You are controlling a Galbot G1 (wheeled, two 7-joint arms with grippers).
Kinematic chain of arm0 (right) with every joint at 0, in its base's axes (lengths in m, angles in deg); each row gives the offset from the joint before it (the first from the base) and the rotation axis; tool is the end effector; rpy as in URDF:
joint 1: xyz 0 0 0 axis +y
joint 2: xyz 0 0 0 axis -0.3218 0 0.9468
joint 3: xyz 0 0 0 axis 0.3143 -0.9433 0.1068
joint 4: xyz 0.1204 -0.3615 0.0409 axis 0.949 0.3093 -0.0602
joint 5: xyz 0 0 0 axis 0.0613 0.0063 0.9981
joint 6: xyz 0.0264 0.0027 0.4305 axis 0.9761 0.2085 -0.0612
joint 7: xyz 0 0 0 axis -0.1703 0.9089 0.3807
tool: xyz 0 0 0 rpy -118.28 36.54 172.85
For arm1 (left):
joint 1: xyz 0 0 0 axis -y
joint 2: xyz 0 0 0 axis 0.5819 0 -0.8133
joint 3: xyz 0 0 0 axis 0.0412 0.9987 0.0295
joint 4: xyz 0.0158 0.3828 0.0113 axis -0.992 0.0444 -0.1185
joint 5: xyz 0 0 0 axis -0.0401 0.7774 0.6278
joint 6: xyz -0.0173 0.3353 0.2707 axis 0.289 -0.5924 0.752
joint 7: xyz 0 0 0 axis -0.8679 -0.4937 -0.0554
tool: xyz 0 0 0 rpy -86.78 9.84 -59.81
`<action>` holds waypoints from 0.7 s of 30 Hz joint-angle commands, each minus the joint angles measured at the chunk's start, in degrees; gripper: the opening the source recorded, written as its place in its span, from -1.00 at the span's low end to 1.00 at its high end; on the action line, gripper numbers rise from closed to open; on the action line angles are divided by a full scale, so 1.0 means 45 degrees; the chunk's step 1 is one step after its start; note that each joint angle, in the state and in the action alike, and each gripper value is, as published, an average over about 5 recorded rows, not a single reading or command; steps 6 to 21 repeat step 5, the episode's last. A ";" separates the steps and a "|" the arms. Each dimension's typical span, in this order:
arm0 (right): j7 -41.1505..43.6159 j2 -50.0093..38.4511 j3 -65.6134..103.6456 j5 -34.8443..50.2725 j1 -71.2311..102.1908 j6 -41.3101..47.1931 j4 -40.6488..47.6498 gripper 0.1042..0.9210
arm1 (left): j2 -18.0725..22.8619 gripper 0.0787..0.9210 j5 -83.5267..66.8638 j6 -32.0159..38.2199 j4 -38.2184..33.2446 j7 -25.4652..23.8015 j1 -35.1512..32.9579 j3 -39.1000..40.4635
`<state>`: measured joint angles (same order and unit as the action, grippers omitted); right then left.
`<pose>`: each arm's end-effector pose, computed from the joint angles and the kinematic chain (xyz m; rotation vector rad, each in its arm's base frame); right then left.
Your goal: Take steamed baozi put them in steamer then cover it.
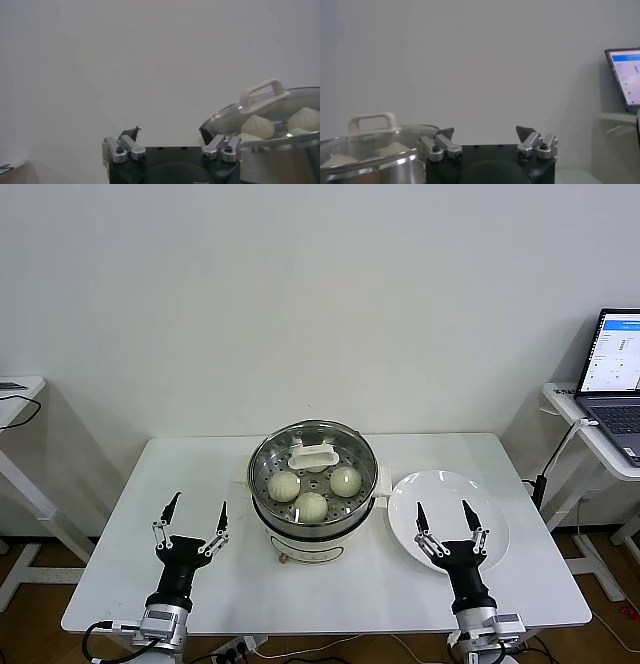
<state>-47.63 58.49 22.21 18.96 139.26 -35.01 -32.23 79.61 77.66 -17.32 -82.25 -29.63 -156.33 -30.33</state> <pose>0.2380 -0.0482 -0.3639 -0.0657 3.0111 0.0620 0.2366 0.0323 -0.3343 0.0455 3.0178 0.4902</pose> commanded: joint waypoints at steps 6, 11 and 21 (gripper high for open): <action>-0.0014 -0.0008 0.0031 -0.0058 -0.0048 0.0194 -0.0040 0.76 | -0.0012 0.77 -0.0061 0.0039 0.0049 -0.0033 -0.0003 -0.0010; -0.0014 -0.0008 0.0031 -0.0058 -0.0048 0.0194 -0.0040 0.76 | -0.0012 0.77 -0.0061 0.0039 0.0049 -0.0033 -0.0003 -0.0010; -0.0014 -0.0008 0.0031 -0.0058 -0.0048 0.0194 -0.0040 0.76 | -0.0012 0.77 -0.0061 0.0039 0.0049 -0.0033 -0.0003 -0.0010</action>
